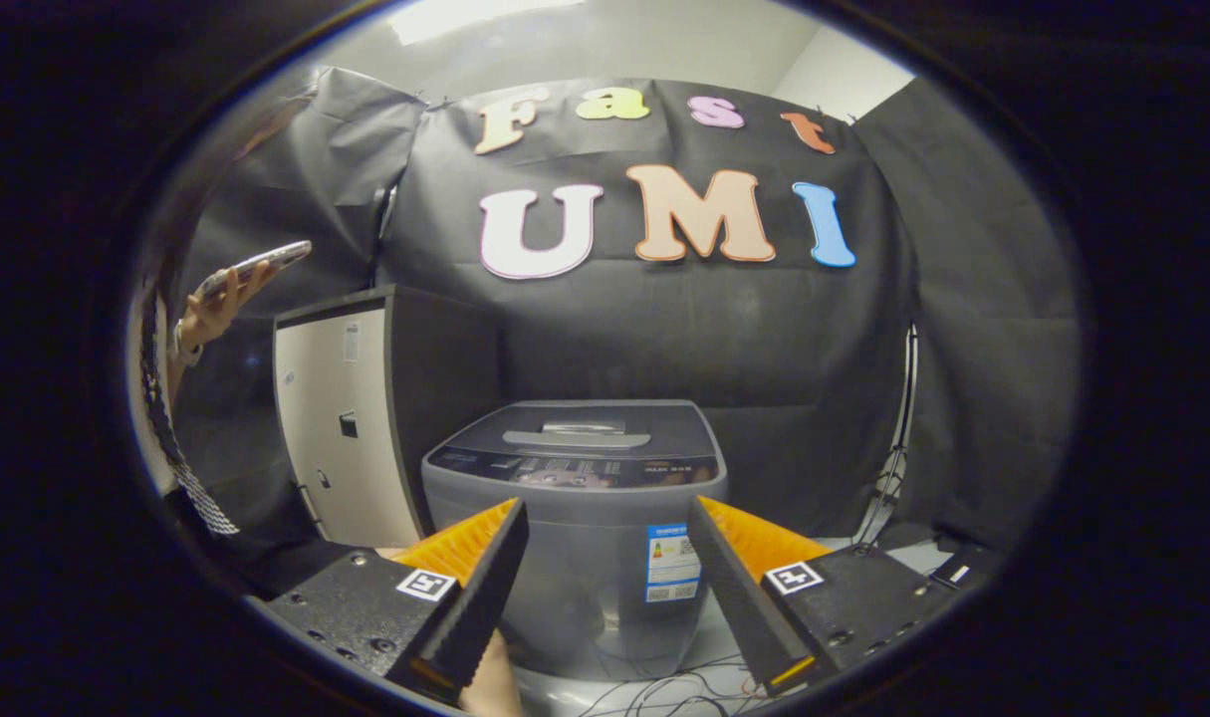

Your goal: Put the clothes into the washing machine and then close the washing machine lid.

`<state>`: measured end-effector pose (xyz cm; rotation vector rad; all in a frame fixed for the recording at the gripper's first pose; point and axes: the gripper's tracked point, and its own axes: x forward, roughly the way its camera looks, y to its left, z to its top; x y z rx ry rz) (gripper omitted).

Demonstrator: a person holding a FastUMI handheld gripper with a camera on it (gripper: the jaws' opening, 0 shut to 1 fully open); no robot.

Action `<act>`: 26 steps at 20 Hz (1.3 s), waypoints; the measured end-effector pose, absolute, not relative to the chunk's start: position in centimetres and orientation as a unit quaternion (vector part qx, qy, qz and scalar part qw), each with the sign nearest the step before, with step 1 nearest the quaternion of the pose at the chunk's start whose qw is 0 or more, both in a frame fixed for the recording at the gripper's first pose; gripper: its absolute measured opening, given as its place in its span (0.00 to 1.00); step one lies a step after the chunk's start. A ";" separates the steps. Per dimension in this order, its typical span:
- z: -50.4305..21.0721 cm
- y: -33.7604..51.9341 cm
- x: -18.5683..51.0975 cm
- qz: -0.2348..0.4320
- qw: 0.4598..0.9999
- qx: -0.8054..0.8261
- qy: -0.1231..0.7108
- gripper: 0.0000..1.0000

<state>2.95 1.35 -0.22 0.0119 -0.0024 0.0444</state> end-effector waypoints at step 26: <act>-0.1 0.7 1.4 0.019 1.000 0.007 -0.002 0.97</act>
